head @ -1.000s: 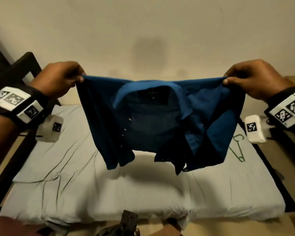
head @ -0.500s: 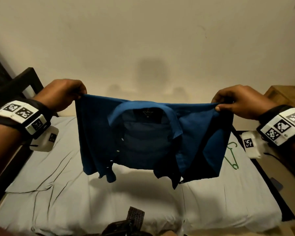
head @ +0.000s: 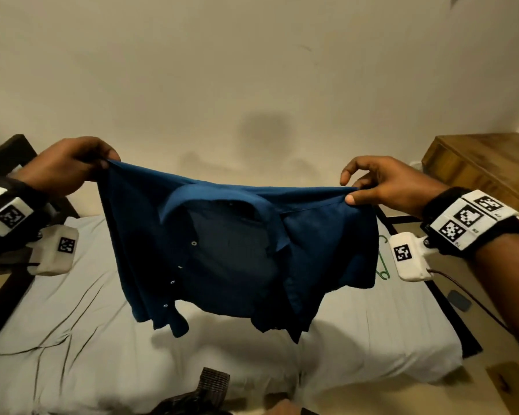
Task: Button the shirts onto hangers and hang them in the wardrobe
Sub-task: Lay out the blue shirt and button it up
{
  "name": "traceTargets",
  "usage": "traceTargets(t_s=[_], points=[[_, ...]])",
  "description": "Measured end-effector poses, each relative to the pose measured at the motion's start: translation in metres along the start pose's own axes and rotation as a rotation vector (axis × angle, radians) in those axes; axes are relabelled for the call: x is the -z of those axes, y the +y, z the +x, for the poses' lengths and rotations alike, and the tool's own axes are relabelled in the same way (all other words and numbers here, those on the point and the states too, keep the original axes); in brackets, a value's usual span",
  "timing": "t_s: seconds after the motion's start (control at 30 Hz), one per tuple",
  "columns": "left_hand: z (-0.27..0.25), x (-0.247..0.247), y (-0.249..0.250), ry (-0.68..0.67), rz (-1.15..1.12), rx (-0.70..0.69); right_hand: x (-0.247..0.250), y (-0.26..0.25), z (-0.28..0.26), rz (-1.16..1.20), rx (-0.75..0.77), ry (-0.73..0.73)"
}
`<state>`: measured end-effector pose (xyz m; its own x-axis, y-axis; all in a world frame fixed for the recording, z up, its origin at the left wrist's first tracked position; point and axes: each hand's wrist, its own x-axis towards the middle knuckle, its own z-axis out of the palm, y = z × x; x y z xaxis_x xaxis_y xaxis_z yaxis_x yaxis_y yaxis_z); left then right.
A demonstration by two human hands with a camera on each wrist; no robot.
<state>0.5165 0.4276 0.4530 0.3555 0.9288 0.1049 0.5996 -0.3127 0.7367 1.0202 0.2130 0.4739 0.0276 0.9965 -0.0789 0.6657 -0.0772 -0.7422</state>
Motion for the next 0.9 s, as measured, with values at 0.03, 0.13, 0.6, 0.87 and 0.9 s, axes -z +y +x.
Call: traceTargets(t_s=[0.03,0.13,0.6,0.87,0.9], points=[[-0.003,-0.001,0.003,0.003,-0.018,0.007,0.001,0.004,-0.004,0.018,0.018,-0.027],[-0.02,-0.012,0.024,0.038,-0.032,0.013,0.008,0.02,-0.01,0.059,0.075,-0.028],[-0.066,-0.025,0.075,-0.116,-0.06,0.048,0.046,0.065,-0.02,0.073,0.236,0.025],[-0.067,-0.02,0.048,-0.063,-0.058,0.002,0.051,0.053,-0.036,-0.091,0.202,-0.046],[-0.07,-0.021,0.05,-0.055,-0.071,-0.014,0.051,0.052,-0.038,-0.085,0.209,-0.018]])
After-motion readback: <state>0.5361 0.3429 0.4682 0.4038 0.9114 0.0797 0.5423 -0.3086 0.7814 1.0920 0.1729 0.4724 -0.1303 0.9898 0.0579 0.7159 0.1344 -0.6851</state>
